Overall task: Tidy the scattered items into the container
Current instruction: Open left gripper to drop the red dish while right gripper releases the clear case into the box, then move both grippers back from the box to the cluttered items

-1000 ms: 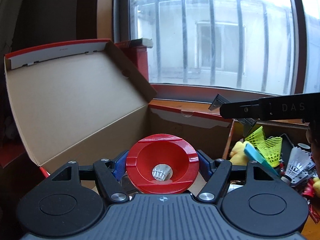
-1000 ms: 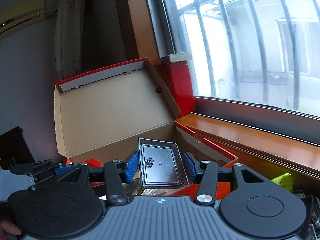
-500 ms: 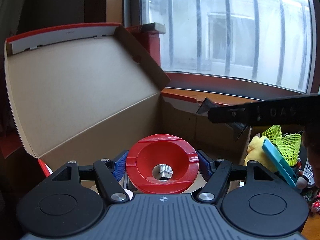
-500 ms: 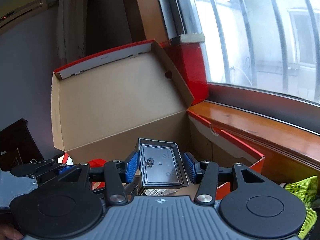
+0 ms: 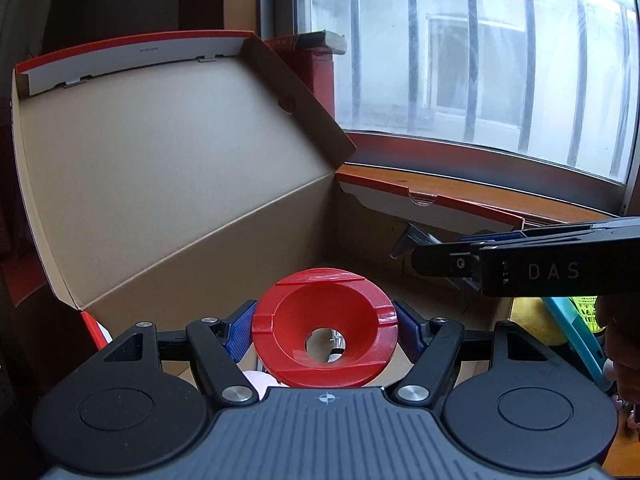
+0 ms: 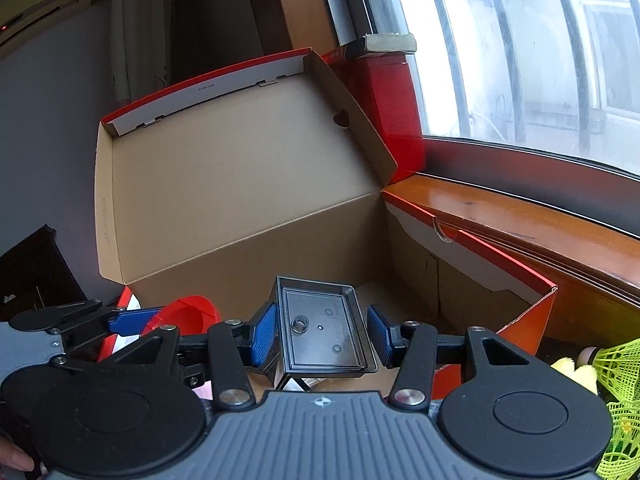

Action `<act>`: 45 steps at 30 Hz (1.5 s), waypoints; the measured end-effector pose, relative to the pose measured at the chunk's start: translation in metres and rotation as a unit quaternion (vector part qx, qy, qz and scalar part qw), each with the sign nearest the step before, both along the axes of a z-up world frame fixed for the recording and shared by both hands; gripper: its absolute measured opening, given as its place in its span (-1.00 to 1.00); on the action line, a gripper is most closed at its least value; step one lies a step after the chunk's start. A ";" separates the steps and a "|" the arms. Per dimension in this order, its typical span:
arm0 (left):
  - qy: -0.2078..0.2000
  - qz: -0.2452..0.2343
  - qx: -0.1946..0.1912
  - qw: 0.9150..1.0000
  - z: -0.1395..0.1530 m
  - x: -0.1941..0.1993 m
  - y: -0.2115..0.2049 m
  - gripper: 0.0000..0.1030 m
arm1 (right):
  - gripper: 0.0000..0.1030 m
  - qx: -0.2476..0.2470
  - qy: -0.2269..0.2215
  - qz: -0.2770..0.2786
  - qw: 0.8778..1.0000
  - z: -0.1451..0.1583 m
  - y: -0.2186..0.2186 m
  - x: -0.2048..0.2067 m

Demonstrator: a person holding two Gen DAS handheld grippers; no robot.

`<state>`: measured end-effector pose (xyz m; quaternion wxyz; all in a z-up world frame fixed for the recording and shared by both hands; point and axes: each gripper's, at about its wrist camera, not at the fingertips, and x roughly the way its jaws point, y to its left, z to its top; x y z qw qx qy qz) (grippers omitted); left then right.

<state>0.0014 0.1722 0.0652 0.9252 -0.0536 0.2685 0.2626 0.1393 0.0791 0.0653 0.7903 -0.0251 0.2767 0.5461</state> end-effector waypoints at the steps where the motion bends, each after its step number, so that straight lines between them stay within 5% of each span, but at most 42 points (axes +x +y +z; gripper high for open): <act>1: 0.000 0.001 0.000 1.000 0.000 0.000 0.000 0.41 | 0.01 -0.001 0.000 0.001 1.000 0.000 0.000 -0.001; 16: -0.005 0.005 -0.004 1.000 0.002 -0.002 0.000 0.64 | 0.09 -0.001 -0.005 0.006 1.000 0.005 -0.001 -0.008; 25: -0.004 0.006 0.008 1.000 0.004 -0.004 -0.004 0.79 | 0.35 0.000 -0.016 0.003 1.000 0.011 -0.005 -0.015; 45: -0.017 -0.026 0.010 0.999 0.012 -0.024 -0.029 0.89 | 0.58 0.029 -0.012 -0.014 0.999 0.025 -0.041 -0.044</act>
